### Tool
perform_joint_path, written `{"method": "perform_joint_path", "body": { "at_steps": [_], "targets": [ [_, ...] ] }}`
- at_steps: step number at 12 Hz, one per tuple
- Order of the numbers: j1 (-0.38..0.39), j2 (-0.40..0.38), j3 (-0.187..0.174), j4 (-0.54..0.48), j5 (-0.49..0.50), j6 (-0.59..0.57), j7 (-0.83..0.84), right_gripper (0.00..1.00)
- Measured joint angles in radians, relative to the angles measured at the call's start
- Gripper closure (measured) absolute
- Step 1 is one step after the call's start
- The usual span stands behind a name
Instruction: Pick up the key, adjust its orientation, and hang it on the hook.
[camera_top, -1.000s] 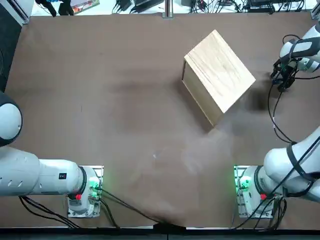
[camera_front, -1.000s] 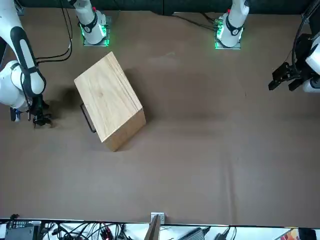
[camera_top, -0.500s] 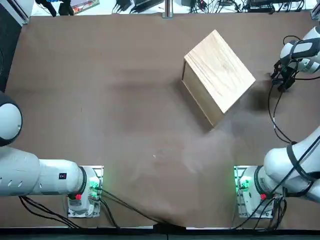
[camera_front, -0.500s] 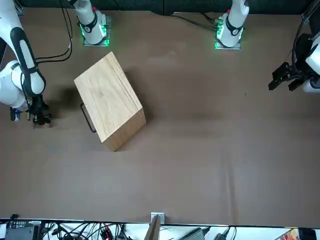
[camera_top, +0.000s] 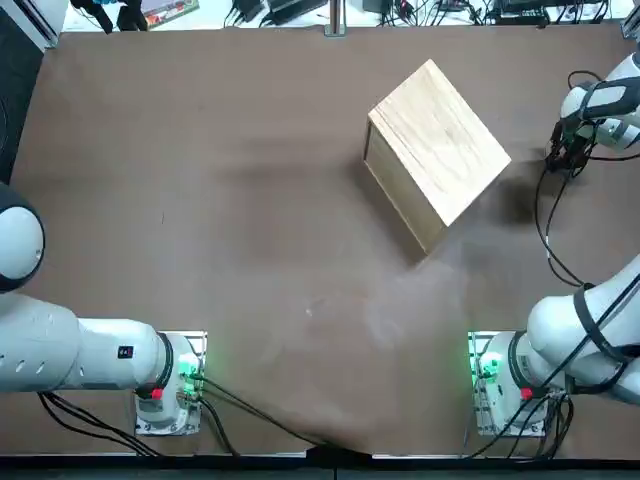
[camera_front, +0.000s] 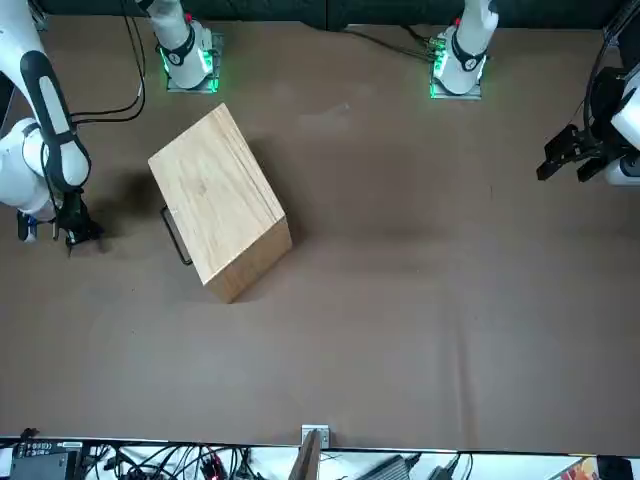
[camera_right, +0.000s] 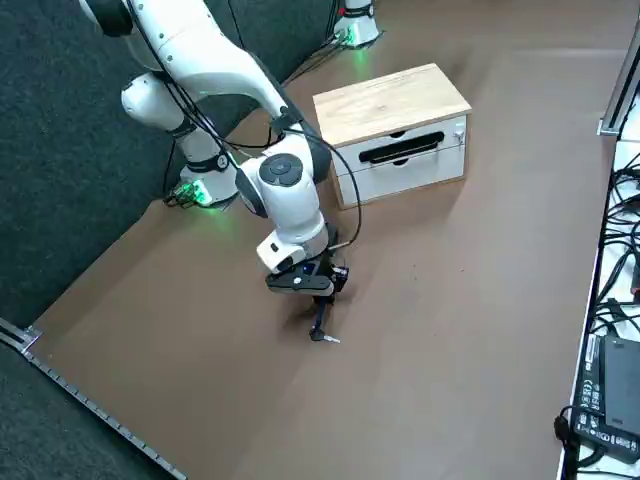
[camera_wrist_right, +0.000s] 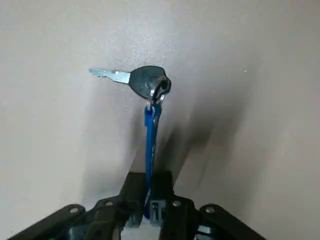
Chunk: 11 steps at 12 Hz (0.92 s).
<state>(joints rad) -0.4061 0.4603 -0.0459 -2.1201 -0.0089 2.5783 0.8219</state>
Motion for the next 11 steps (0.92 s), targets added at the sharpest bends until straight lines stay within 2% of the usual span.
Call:
{"method": "perform_joint_path", "body": {
  "at_steps": [2, 3, 6, 11],
  "targets": [
    [0.0, 0.0, 0.001, 0.0, 0.0, 0.001, 0.0, 0.92],
    [0.0, 0.0, 0.001, 0.0, 0.0, 0.001, 0.0, 0.96],
    [0.0, -0.001, 0.001, 0.001, 0.0, -0.005, 0.0, 0.96],
    [0.003, -0.016, 0.011, 0.053, 0.0, -0.127, -0.001, 0.96]
  ]
}}
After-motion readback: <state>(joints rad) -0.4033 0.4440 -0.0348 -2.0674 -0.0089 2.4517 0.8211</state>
